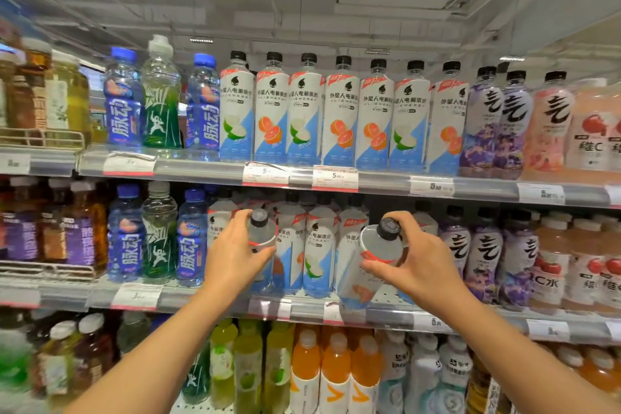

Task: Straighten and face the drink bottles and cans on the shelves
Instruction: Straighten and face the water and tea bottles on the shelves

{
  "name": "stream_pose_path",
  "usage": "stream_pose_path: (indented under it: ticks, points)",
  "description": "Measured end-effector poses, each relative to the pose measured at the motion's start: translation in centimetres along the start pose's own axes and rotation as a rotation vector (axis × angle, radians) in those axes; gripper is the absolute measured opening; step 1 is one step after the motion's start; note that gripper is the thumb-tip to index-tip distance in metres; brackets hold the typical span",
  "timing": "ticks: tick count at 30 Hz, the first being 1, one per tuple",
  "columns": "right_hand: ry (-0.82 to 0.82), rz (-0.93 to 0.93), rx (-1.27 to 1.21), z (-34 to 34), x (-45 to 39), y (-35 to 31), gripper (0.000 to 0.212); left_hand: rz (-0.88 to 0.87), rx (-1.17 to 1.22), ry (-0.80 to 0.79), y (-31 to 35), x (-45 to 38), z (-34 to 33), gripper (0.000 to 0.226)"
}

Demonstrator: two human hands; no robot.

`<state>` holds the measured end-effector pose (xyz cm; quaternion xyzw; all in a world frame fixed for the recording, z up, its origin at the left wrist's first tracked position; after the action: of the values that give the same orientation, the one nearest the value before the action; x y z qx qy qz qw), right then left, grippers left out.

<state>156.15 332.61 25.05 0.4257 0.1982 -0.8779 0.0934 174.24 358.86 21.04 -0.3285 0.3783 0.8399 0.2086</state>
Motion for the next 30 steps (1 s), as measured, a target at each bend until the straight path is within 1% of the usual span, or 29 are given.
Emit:
stream_pose_path:
  ticks: [7, 11, 14, 19, 25, 27, 30]
  points:
    - [0.045, 0.034, -0.113, -2.5, -1.8, -2.0, 0.061, 0.055, 0.235, 0.155, -1.2, 3.2, 4.9, 0.059]
    - [0.057, 0.067, -0.184, -5.4, -2.6, -3.9, 0.063, 0.086, 0.350, 0.158, -2.0, 5.0, 7.7, 0.052]
    - [0.036, 0.062, -0.208, -8.1, -3.8, -5.3, 0.063, 0.090, 0.347, 0.152, -2.6, 6.4, 9.1, 0.053]
    - [-0.047, 0.011, -0.149, -13.6, -6.3, -7.3, 0.069, 0.100, 0.317, 0.179, -3.9, 6.9, 10.9, 0.048]
    - [-0.140, -0.107, -0.033, -18.5, -9.2, -7.3, 0.072, 0.097, 0.310, 0.175, -5.6, 7.8, 12.1, 0.051]
    - [-0.153, -0.131, 0.036, -19.1, -10.3, -7.0, 0.079, 0.102, 0.301, 0.171, -6.1, 8.2, 12.3, 0.054]
    - [-0.173, -0.097, 0.193, -19.3, -12.1, -7.2, 0.093, 0.113, 0.287, 0.168, -6.8, 8.4, 12.4, 0.049]
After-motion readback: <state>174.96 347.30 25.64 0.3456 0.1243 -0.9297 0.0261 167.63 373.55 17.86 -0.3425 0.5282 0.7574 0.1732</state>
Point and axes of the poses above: each hand's wrist, its own x-axis away from the middle knuckle, its own z-axis out of the back of the hand, y = z × x, the point moved 7 cm from there along -x, towards the middle knuckle, and after that the axes turned 1 degree about -z, right-handed, at the moved point
